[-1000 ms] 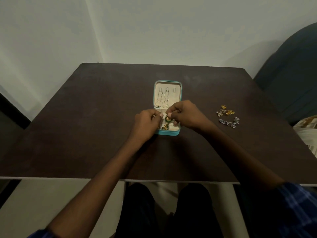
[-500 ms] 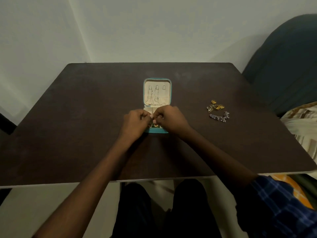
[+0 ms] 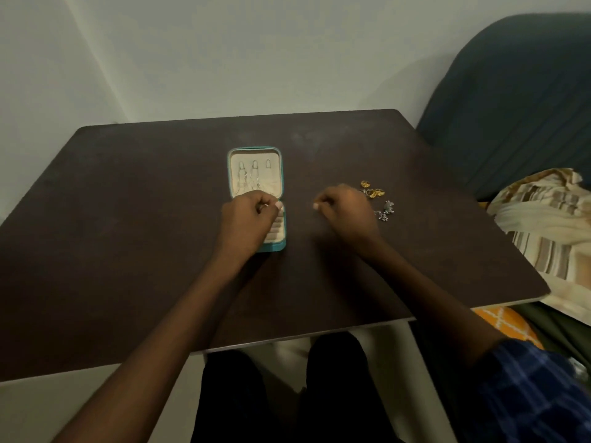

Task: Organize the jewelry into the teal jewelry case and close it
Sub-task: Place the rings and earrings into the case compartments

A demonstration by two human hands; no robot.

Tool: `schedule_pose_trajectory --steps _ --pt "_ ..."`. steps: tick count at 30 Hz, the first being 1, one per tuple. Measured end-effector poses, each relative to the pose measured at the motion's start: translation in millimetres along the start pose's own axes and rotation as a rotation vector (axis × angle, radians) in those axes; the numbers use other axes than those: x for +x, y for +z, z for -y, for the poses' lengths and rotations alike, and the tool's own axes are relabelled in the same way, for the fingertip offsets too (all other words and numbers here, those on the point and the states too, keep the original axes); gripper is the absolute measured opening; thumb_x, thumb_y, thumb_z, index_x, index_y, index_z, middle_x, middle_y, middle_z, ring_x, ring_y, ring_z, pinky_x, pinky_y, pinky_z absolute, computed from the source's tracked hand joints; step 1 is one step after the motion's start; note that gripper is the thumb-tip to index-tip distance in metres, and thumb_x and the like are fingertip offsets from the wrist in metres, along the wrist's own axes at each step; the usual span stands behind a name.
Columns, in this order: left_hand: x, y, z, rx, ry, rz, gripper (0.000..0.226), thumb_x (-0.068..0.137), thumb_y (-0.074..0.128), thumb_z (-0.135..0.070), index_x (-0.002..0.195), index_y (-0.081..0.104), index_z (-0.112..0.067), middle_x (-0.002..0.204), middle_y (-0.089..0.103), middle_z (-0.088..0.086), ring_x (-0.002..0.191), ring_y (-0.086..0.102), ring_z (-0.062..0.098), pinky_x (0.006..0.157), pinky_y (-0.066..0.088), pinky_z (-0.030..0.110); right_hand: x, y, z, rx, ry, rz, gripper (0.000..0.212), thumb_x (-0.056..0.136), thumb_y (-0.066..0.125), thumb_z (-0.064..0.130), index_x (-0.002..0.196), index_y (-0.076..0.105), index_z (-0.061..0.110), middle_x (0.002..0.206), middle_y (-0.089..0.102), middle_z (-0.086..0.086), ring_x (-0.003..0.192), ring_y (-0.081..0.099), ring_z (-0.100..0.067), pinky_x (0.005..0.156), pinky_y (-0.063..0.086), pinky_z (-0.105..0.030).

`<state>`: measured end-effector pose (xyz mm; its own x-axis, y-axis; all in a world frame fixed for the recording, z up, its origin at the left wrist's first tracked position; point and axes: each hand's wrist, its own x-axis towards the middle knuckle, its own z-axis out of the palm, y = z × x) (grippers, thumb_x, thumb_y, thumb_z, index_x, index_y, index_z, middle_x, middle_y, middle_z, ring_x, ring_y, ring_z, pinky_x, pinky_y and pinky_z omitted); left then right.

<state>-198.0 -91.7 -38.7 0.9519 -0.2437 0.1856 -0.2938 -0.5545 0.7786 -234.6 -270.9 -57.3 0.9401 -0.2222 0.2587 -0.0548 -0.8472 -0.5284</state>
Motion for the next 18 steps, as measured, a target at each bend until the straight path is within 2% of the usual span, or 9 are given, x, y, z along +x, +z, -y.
schedule_pose_trajectory --steps 2,4,6,9,12,13,16,18 --pt "1.2 14.1 -15.2 -0.014 0.044 0.030 0.010 0.088 0.061 -0.026 0.087 0.069 -0.020 0.083 0.062 -0.008 0.080 0.059 0.008 0.057 0.034 0.005 1.0 -17.0 -30.8 -0.034 0.057 -0.029 0.015 0.087 0.057 0.019 0.092 0.071 0.013 0.097 0.069 -0.007 0.093 0.062 -0.023 0.078 0.048 -0.034" --pt "3.9 32.4 -30.3 -0.009 0.113 0.077 0.014 0.088 0.060 -0.025 0.091 0.071 -0.017 0.081 0.064 -0.008 0.074 0.058 0.004 0.059 0.036 0.008 4.2 -31.0 -58.6 -0.063 0.117 -0.040 0.018 0.088 0.056 0.016 0.096 0.071 0.014 0.105 0.069 -0.007 0.102 0.061 -0.024 0.081 0.046 -0.032" --pt "11.2 53.0 -42.1 0.015 0.161 0.140 0.017 0.088 0.060 -0.024 0.097 0.072 -0.015 0.086 0.068 -0.006 0.074 0.058 0.003 0.063 0.038 0.011 10.0 -40.2 -79.9 -0.101 0.144 -0.032 0.020 0.088 0.055 0.014 0.099 0.072 0.016 0.108 0.068 -0.008 0.103 0.060 -0.025 0.080 0.045 -0.031" --pt "32.2 86.3 -52.4 0.126 0.158 0.249 0.023 0.089 0.060 -0.022 0.108 0.069 -0.012 0.100 0.070 0.003 0.095 0.063 0.017 0.078 0.039 0.019 24.9 -45.2 -101.7 -0.181 0.132 0.046 0.024 0.088 0.055 0.015 0.107 0.070 0.019 0.103 0.063 -0.012 0.098 0.057 -0.028 0.078 0.044 -0.032" --pt "54.2 116.4 -54.1 0.230 0.139 0.338 0.030 0.089 0.058 -0.017 0.117 0.063 -0.005 0.120 0.064 0.014 0.114 0.057 0.029 0.094 0.040 0.028 39.6 -41.9 -109.4 -0.241 0.076 0.146 0.029 0.088 0.055 0.023 0.115 0.065 0.025 0.111 0.064 -0.009 0.103 0.054 -0.028 0.084 0.048 -0.037" --pt "60.0 125.1 -53.7 0.257 0.132 0.351 0.028 0.089 0.057 -0.015 0.113 0.064 -0.002 0.118 0.064 0.017 0.113 0.057 0.032 0.091 0.041 0.031 44.0 -40.3 -110.6 -0.253 0.050 0.177 0.030 0.088 0.055 0.024 0.117 0.064 0.026 0.113 0.063 -0.009 0.106 0.053 -0.029 0.086 0.048 -0.038" --pt "71.1 141.5 -51.3 0.286 0.085 0.338 0.016 0.087 0.056 -0.013 0.088 0.064 0.001 0.098 0.066 0.023 0.095 0.060 0.037 0.069 0.039 0.032 50.6 -39.4 -107.5 -0.264 -0.019 0.232 0.033 0.089 0.054 0.024 0.120 0.062 0.030 0.105 0.054 -0.012 0.104 0.049 -0.030 0.083 0.045 -0.035" --pt "75.9 147.6 -49.4 0.302 0.080 0.336 0.018 0.087 0.058 -0.017 0.085 0.064 0.000 0.092 0.066 0.022 0.089 0.061 0.037 0.065 0.039 0.032 53.4 -39.7 -108.4 -0.278 -0.045 0.232 0.031 0.089 0.056 0.024 0.118 0.063 0.032 0.103 0.051 -0.012 0.103 0.047 -0.029 0.079 0.042 -0.033"
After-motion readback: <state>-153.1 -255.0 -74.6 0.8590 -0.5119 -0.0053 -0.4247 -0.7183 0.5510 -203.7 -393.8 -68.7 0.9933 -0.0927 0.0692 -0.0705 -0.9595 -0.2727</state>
